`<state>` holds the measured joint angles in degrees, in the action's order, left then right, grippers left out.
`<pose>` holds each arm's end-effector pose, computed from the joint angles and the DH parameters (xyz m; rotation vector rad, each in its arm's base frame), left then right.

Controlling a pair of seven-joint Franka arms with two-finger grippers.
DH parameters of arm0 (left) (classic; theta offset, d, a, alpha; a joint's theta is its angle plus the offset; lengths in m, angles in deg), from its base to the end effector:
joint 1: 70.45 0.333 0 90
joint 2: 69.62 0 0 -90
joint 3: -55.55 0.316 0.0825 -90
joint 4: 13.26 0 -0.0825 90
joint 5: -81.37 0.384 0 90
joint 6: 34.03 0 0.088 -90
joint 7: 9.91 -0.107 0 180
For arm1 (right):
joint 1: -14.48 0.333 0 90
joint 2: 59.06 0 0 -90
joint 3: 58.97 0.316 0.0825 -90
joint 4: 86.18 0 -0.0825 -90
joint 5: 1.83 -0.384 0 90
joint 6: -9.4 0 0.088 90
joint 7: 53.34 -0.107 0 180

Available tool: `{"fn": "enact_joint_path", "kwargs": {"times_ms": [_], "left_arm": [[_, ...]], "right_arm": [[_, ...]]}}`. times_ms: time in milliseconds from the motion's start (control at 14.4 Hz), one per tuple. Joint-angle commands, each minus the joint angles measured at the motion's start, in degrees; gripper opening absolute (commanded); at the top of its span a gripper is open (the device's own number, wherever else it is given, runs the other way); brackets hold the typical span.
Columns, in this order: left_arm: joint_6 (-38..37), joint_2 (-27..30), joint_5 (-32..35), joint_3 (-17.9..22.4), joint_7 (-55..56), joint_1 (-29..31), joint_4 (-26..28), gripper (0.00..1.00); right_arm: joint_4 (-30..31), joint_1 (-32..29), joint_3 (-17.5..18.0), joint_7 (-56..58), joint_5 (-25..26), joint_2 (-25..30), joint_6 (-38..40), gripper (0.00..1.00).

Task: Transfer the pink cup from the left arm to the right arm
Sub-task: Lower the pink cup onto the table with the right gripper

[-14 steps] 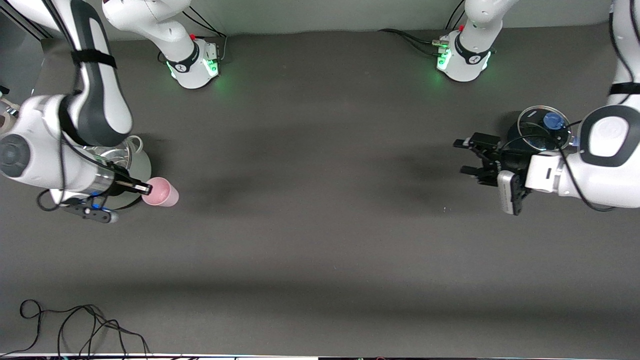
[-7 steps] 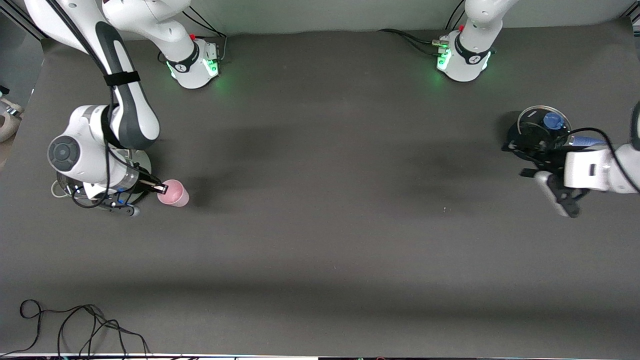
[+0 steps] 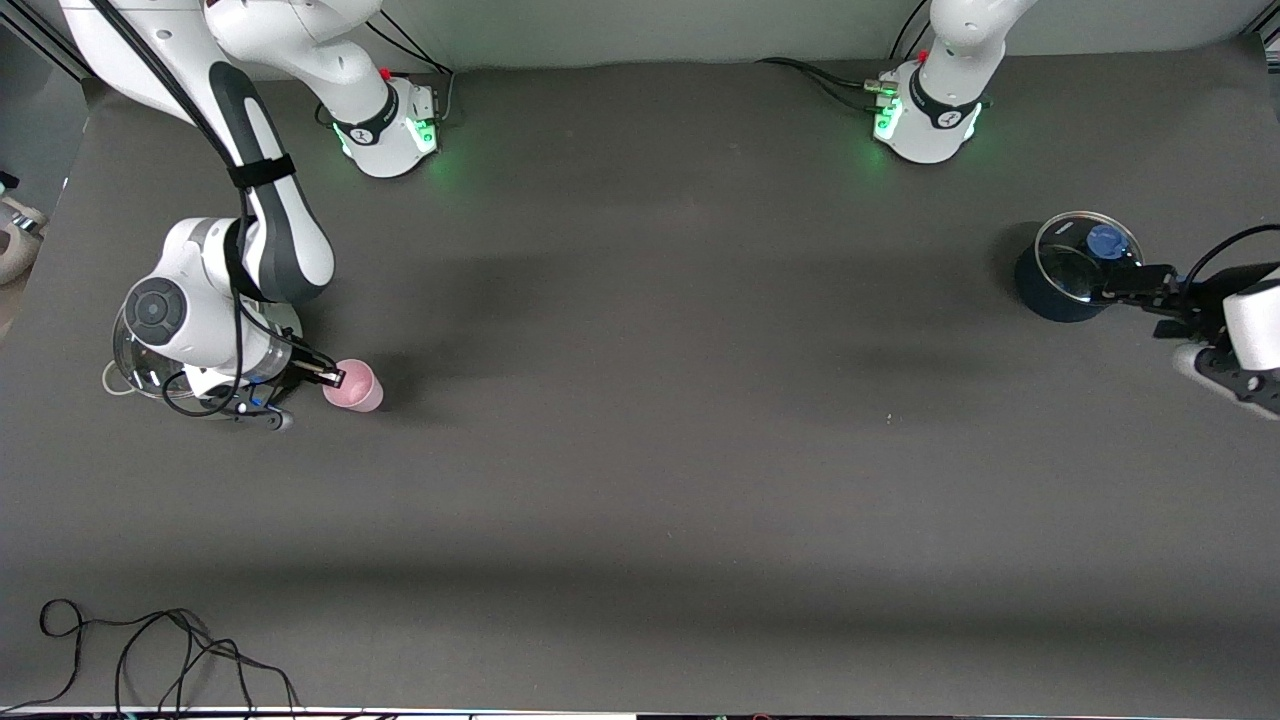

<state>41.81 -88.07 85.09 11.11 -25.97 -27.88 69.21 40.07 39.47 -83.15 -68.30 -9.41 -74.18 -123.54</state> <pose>0.5903 0.0487 0.5269 2.8643 -0.4642 -0.4751 0.5394 0.0094 0.2615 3.0598 -0.5199 -0.1800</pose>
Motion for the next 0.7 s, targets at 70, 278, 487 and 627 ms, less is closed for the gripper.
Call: {"fn": "enact_joint_path", "kwargs": {"times_ms": [70, 278, 487, 627], "left_arm": [[1.3, 4.6, 3.9, 0.2, 11.0, -2.4, 2.8, 1.0], [5.9, 7.8, 3.8, 0.2, 13.9, -2.3, 6.2, 1.0], [11.0, 12.4, 3.3, 0.3, 14.2, -2.1, 12.3, 1.0], [13.3, 14.1, 2.3, 0.8, 14.2, -1.8, 14.5, 1.0]], "right_arm": [[0.2, 0.5, -0.4, 0.6, 0.7, -0.2, -1.2, 0.0], [0.2, 0.6, -0.4, 0.5, 0.7, 0.2, -1.1, 0.27], [0.1, 0.8, -0.4, 0.3, 0.6, 0.6, -0.8, 0.64], [0.0, 0.8, -0.4, 0.2, 0.7, 1.8, -0.5, 0.79]]}}
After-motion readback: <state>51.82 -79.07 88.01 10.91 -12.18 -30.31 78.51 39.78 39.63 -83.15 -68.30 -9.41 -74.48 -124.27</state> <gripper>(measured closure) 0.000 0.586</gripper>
